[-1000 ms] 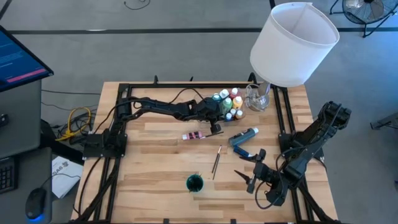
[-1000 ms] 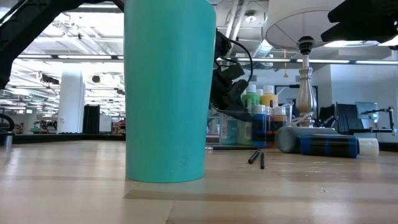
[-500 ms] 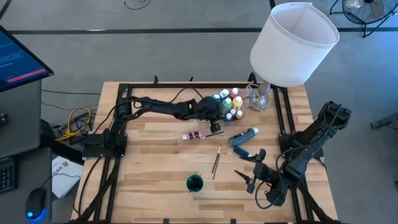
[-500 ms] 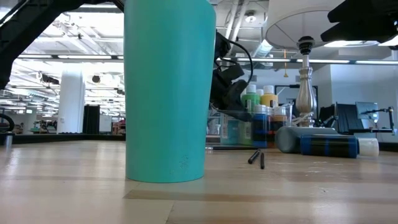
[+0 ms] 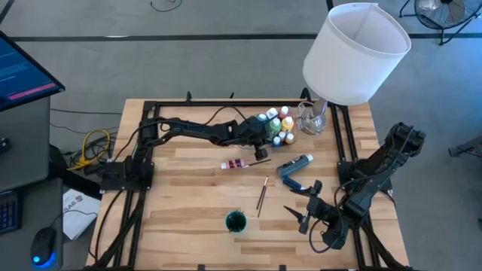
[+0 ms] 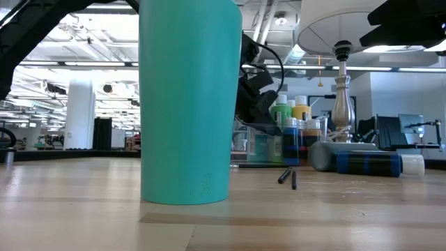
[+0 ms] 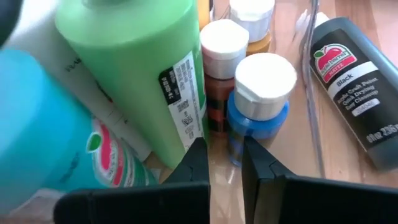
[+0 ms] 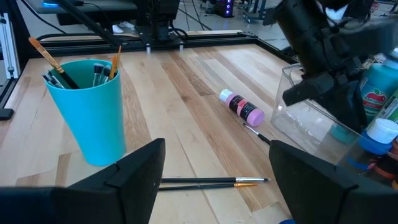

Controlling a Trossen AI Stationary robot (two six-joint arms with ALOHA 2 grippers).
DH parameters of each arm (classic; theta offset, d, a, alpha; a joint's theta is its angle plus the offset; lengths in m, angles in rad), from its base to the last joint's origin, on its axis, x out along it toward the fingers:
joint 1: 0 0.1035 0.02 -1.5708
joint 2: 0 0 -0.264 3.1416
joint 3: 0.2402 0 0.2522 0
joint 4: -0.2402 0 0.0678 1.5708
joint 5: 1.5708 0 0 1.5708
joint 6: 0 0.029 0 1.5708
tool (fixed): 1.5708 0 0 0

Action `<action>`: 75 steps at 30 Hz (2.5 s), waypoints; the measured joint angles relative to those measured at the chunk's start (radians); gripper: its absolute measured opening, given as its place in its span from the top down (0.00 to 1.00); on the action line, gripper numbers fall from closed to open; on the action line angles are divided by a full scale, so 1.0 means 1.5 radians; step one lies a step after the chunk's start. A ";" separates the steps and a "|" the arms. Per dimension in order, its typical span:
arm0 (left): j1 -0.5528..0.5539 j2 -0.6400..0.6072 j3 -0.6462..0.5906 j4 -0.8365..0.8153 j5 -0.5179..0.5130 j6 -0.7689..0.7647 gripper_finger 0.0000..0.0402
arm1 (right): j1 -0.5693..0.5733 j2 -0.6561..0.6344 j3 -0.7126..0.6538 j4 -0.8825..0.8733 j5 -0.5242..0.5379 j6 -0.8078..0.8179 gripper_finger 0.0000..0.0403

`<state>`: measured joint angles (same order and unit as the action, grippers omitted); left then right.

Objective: Pick & Place Paint Supplies
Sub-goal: Put the small blue paint bottle into the transparent bin

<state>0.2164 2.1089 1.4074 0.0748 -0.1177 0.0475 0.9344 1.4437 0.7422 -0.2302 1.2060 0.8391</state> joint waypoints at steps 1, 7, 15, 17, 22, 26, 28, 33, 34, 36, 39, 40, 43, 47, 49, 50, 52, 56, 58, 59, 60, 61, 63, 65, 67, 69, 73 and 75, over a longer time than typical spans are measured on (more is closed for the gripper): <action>-0.001 -0.005 0.000 -0.003 -0.004 0.000 1.00 | 0.000 0.000 0.000 0.000 0.000 0.000 0.30; -0.021 -0.056 -0.001 -0.046 -0.060 0.017 1.00 | 0.000 0.000 0.000 0.001 0.000 0.000 0.30; -0.061 -0.159 -0.030 -0.111 -0.067 0.017 1.00 | -0.002 0.000 0.001 0.002 0.000 0.000 0.30; -0.076 -0.192 -0.057 -0.111 -0.059 0.018 1.00 | -0.006 0.000 0.001 -0.005 0.000 -0.001 0.30; -0.104 -0.273 -0.136 -0.100 0.014 0.022 1.00 | -0.022 0.000 0.000 -0.026 0.000 0.000 0.30; -0.129 -0.336 -0.207 -0.090 0.039 0.017 1.00 | -0.032 0.000 0.000 -0.027 -0.005 0.000 0.30; -0.138 -0.365 -0.241 -0.081 0.039 0.016 1.00 | -0.038 0.000 0.000 -0.029 -0.011 0.000 0.30; -0.141 -0.437 -0.329 -0.059 0.041 0.011 1.00 | -0.060 0.000 0.000 -0.033 -0.016 -0.002 0.30; -0.141 -0.449 -0.345 -0.047 0.041 0.012 1.00 | -0.067 0.000 0.000 -0.033 -0.017 -0.004 0.30; -0.139 -0.472 -0.375 -0.032 0.038 0.016 1.00 | -0.080 0.000 0.000 -0.034 -0.020 -0.005 0.30; -0.128 -0.501 -0.401 -0.018 0.038 0.032 1.00 | -0.099 0.000 0.000 -0.036 -0.030 -0.014 0.30; -0.123 -0.510 -0.408 -0.016 0.039 0.033 1.00 | -0.105 0.000 0.000 -0.034 -0.042 -0.023 0.30; -0.103 -0.523 -0.424 -0.013 0.048 0.035 1.00 | -0.123 0.000 0.000 -0.034 -0.087 -0.047 0.30; -0.067 -0.523 -0.435 -0.013 0.087 0.057 1.00 | -0.144 0.000 0.000 -0.038 -0.117 -0.077 0.30; -0.050 -0.515 -0.436 -0.005 0.107 0.066 1.00 | -0.159 0.000 0.000 -0.046 -0.117 -0.077 0.30; -0.041 -0.511 -0.436 -0.004 0.119 0.070 1.00 | -0.168 0.000 0.000 -0.053 -0.115 -0.076 0.30; -0.023 -0.504 -0.436 0.016 0.151 0.070 1.00 | -0.190 0.000 -0.002 -0.053 -0.111 -0.072 0.30; 0.000 -0.505 -0.436 0.028 0.207 0.068 1.00 | -0.244 -0.017 -0.027 -0.011 -0.147 -0.100 0.30; -0.001 -0.504 -0.436 0.042 0.218 0.062 1.00 | -0.266 -0.030 -0.047 0.070 -0.201 -0.167 0.30; -0.005 -0.505 -0.436 0.051 0.227 0.054 1.00 | -0.274 -0.035 -0.057 0.125 -0.231 -0.211 0.30; -0.008 -0.505 -0.436 0.056 0.237 0.051 1.00 | -0.279 -0.039 -0.065 0.191 -0.269 -0.259 0.30; -0.013 -0.505 -0.436 0.056 0.244 0.048 1.00 | -0.281 -0.043 -0.072 0.249 -0.308 -0.301 0.30; -0.027 -0.505 -0.436 0.052 0.248 0.032 1.00 | -0.283 -0.052 -0.078 0.319 -0.377 -0.360 0.30; -0.045 -0.505 -0.436 0.053 0.249 0.017 1.00 | -0.281 -0.068 -0.078 0.328 -0.409 -0.370 0.30; -0.062 -0.505 -0.436 0.053 0.251 0.017 1.00 | -0.273 -0.092 -0.078 0.293 -0.414 -0.350 0.30; -0.074 -0.505 -0.436 0.053 0.252 0.017 1.00 | -0.268 -0.122 -0.078 0.220 -0.415 -0.280 0.30; -0.089 -0.505 -0.436 0.052 0.251 0.017 1.00 | -0.250 -0.172 -0.078 0.033 -0.420 -0.058 0.30; -0.094 -0.505 -0.436 0.052 0.251 0.017 1.00 | -0.234 -0.180 -0.078 -0.041 -0.420 0.039 0.30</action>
<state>0.0758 1.3518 0.7540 0.1525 0.2584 0.0727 0.5827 1.1744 0.6250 -0.2913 0.5766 0.8982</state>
